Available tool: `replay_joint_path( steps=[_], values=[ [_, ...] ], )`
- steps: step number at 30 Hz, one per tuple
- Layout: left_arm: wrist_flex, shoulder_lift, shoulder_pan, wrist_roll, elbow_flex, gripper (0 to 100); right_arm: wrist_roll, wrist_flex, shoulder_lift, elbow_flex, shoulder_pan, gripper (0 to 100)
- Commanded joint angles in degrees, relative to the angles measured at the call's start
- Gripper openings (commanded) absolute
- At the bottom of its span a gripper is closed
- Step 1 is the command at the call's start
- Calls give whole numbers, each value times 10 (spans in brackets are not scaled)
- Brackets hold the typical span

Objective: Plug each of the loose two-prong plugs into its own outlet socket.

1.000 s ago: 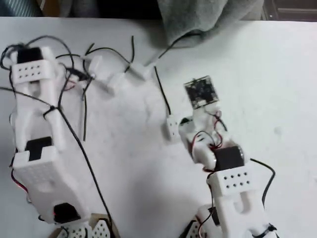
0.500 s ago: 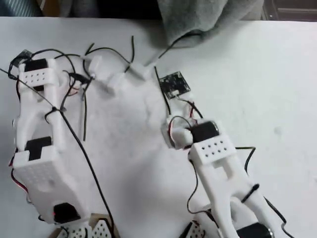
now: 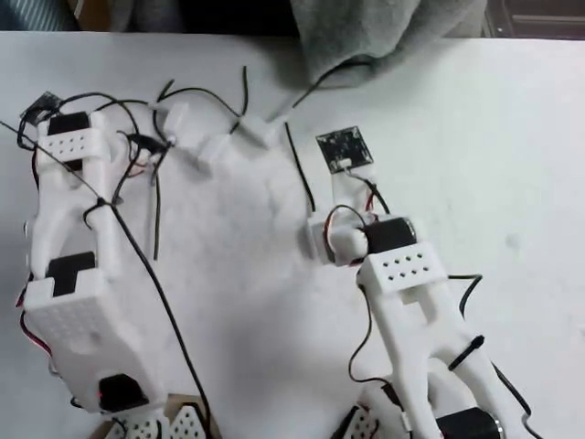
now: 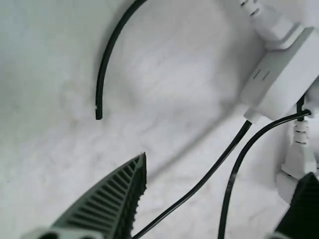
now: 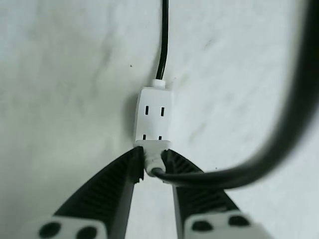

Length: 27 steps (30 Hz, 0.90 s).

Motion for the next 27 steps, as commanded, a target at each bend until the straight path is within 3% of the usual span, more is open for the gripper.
replay_joint_path(
  steps=[1,27],
  values=[
    [-9,-4,-6,-4,-4,434,-4,-20,-1,2,2,19],
    [-11,-4,-5,-4,-4,434,-8,-67,0,54,-17,19]
  ],
)
